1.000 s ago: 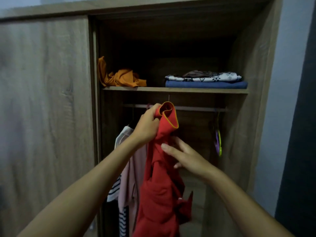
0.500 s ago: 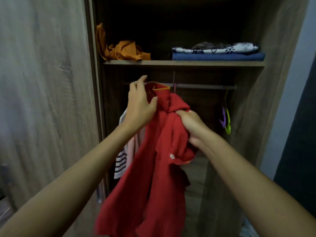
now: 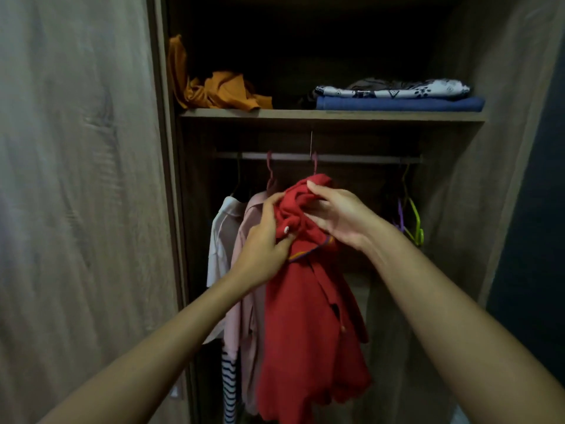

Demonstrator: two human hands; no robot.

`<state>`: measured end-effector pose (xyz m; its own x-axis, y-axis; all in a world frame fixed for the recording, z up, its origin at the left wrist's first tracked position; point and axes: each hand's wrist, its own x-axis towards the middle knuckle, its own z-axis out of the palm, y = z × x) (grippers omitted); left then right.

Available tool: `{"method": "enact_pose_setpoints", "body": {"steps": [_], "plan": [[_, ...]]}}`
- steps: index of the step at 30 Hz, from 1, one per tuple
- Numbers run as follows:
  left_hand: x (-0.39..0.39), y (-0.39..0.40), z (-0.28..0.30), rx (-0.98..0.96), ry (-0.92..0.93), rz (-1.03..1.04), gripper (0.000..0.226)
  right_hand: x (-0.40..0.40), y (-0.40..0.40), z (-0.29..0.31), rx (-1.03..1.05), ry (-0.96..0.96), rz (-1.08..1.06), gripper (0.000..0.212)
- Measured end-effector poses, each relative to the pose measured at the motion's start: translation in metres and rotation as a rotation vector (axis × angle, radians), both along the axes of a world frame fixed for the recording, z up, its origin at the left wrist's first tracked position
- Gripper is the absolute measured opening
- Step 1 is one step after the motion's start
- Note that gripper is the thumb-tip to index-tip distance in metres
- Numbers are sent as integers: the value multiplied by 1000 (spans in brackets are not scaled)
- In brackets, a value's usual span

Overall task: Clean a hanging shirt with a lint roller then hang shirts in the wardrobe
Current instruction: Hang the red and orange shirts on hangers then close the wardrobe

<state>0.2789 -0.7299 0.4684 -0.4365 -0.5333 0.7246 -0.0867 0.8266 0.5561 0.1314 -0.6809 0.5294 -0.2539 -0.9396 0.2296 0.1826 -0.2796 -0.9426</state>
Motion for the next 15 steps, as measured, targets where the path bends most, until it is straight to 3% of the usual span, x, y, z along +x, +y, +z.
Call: {"method": "enact_pose_setpoints", "body": {"steps": [3,7,9,11,13,15], "plan": [[-1,-16,0,16,93,-16,52,-15,10,-20,136,415,17,27],[-6,-34,-4,73,210,-40,29,-19,10,-63,226,349,238,40],[-9,-38,-8,125,204,-27,27,-16,2,-71,190,416,131,35],[-9,-45,-5,192,9,123,21,-16,-6,-63,131,484,9,27],[-6,-52,7,88,-287,445,25,-21,-14,-51,82,534,-25,23],[-4,-52,22,-17,-283,458,40,-26,-19,-39,57,624,-48,24]]}}
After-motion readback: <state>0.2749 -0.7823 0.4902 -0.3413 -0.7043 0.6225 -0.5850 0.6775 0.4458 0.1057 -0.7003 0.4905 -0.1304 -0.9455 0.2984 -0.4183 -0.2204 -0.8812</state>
